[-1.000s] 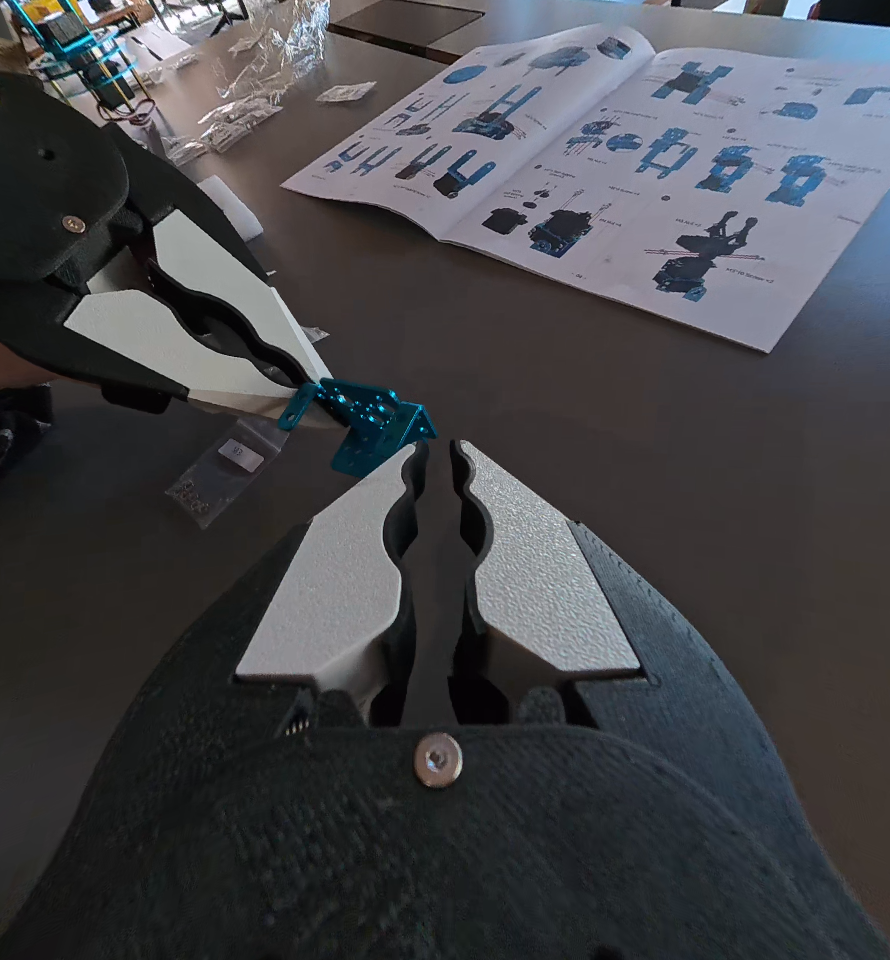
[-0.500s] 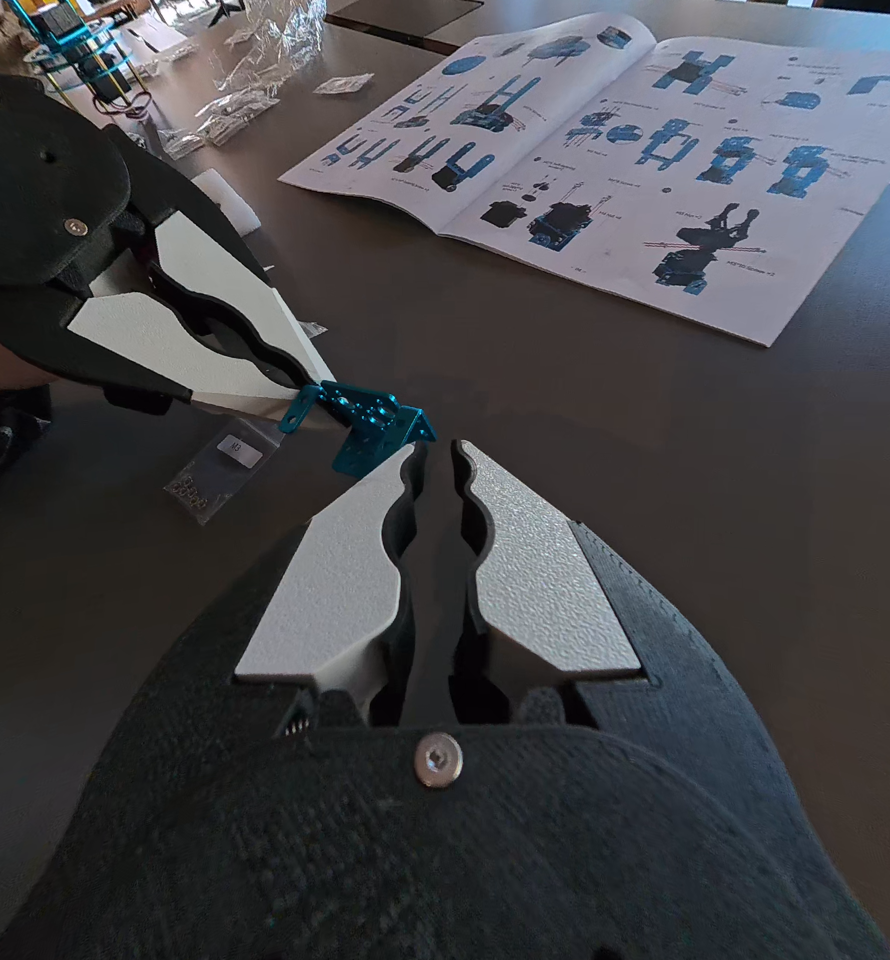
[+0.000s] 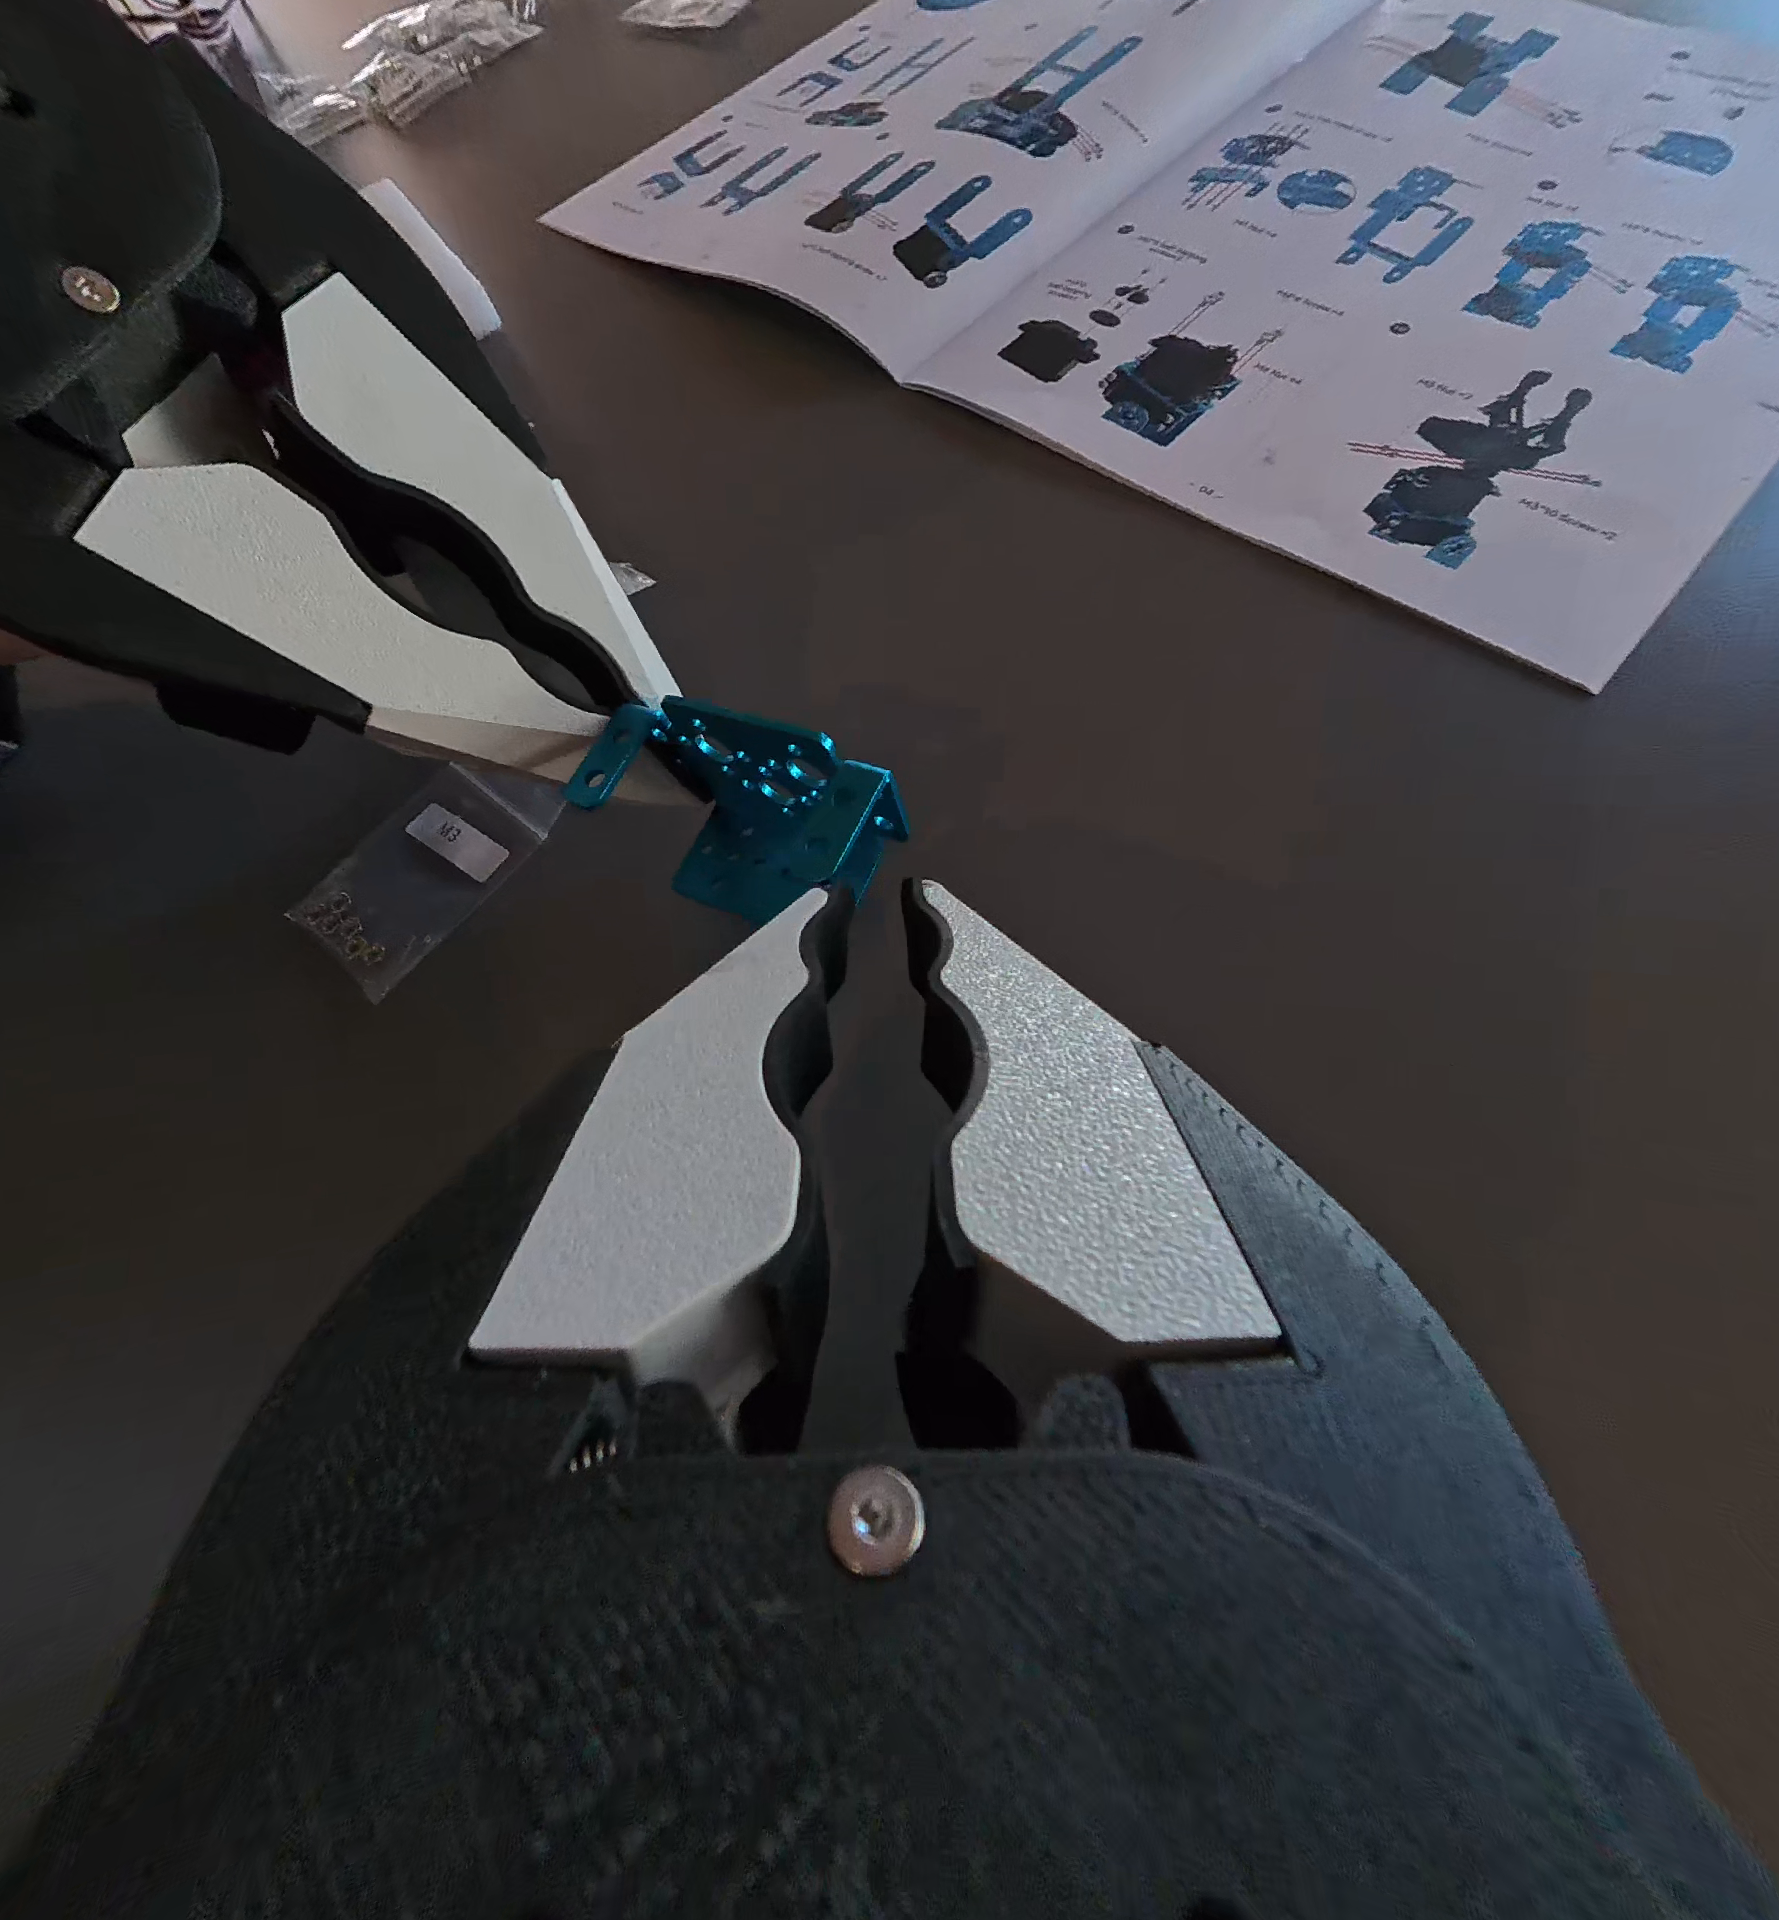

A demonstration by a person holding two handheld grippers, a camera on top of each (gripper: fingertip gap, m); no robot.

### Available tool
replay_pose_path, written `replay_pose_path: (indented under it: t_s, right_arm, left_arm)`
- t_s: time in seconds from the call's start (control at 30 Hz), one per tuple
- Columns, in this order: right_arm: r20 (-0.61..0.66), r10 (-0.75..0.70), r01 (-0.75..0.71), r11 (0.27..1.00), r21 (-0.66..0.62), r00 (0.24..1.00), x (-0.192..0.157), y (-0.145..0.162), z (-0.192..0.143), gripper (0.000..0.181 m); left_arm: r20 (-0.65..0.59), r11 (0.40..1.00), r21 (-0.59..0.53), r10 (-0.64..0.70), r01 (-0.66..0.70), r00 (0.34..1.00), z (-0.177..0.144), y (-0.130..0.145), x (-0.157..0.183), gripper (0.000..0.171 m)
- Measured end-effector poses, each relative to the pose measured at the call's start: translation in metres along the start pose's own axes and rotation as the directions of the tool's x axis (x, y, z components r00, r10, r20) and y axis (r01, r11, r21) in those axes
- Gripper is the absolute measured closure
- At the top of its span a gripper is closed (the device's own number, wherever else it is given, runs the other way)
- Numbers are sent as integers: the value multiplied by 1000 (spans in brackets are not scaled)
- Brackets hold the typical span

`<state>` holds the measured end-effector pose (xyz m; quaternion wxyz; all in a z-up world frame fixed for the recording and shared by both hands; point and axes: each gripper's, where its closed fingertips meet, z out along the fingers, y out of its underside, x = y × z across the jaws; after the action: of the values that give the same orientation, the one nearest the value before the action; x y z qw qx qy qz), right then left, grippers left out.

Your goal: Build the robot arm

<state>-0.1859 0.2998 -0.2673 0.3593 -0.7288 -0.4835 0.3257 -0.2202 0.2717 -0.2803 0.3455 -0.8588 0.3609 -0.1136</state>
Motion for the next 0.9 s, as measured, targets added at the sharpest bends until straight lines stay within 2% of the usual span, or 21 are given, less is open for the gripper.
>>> replay_pose_path:
  t_s: [0.9]
  right_arm:
    - [1, -9, 9, 999, -37, 1000, 0, 6, 2, 171]
  left_arm:
    - [-3, 1000, -18, 12, -12, 1000, 3, 3, 1, 171]
